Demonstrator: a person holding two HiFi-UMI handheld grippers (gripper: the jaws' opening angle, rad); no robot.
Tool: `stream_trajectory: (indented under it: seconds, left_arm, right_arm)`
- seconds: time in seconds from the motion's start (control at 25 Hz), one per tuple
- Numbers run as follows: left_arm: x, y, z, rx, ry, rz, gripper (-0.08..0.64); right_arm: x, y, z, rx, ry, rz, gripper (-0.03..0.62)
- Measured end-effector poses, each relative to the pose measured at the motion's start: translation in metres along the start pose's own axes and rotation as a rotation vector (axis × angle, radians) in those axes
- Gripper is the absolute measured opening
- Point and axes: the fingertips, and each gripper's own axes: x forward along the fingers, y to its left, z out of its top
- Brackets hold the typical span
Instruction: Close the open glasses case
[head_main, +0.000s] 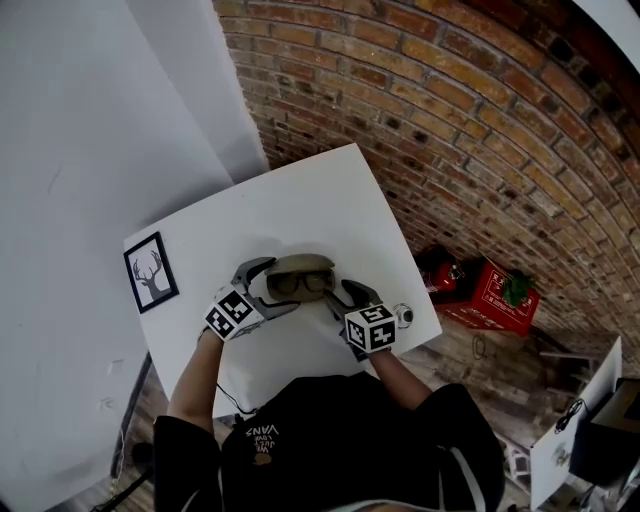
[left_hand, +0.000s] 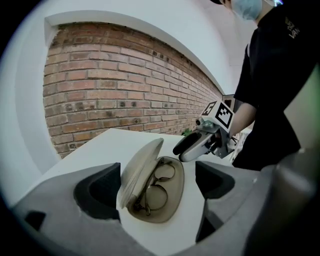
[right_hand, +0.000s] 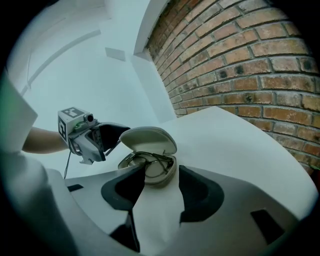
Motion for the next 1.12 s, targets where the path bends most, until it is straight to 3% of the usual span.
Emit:
stream_trajectory:
  seconds: [0.4, 1.12]
  left_arm:
    - [-0.005, -0.025, -0.008, -0.045, -0.042, 0.03, 0.463]
    - [0.0, -0.046, -0.031, -0.118, -0.016, 0.057, 0.454]
  right_arm:
    - [-0.019, 0.009, 0.026, 0.056, -0.112, 0.054, 0.215]
    - [-0.001, 0.004, 0.009, 0.008, -0.024, 0.021, 0.213]
